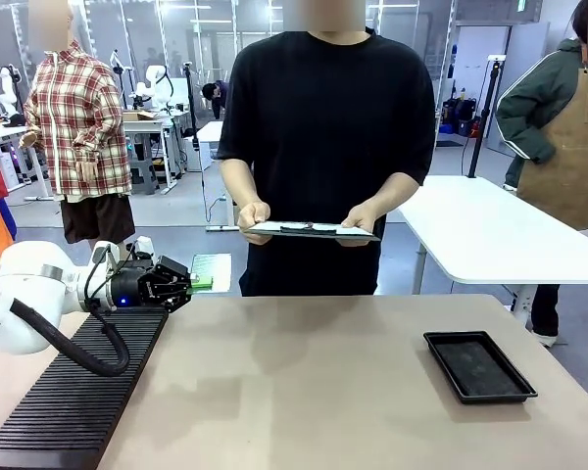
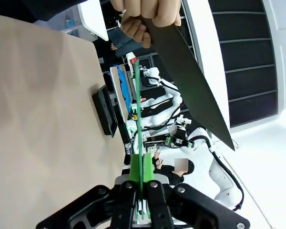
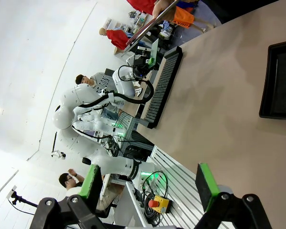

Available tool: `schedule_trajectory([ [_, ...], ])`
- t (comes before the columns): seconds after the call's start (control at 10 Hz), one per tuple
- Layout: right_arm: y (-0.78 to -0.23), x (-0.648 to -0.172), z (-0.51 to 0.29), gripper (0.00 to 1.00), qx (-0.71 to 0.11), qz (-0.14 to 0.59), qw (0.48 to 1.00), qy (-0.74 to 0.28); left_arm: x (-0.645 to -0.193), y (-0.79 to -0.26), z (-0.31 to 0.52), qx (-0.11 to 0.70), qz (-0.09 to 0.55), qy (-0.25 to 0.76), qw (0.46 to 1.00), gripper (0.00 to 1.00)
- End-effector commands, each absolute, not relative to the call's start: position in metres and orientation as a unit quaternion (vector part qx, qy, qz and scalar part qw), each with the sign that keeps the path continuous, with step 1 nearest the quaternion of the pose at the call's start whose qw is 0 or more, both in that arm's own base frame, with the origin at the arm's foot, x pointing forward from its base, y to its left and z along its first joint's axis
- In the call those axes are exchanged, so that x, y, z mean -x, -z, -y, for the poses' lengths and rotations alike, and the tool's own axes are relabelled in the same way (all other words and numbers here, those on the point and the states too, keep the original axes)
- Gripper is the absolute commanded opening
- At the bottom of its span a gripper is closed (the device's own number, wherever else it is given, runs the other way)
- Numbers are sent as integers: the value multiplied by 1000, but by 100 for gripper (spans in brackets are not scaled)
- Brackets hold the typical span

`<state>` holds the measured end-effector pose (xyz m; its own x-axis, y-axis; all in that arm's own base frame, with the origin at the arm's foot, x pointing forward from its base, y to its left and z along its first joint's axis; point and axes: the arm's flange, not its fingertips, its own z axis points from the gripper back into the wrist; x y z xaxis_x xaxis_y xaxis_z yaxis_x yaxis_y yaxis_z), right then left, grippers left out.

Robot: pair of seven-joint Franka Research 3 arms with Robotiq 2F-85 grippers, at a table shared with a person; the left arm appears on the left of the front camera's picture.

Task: Inspect the PCB.
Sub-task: Release the Blank PCB you were holding.

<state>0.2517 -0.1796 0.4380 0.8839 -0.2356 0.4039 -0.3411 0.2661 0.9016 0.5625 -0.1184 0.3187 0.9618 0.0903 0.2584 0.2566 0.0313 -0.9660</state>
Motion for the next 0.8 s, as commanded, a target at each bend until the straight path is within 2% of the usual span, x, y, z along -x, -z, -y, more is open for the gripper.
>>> schedule_trajectory([
  [0.0, -440, -252, 179, 100, -608, 245, 755, -38, -562, -319, 120, 697, 125, 56, 704, 3],
  [0.7, -440, -252, 179, 100, -608, 245, 755, -38, -562, -319, 120, 697, 125, 56, 704, 3],
])
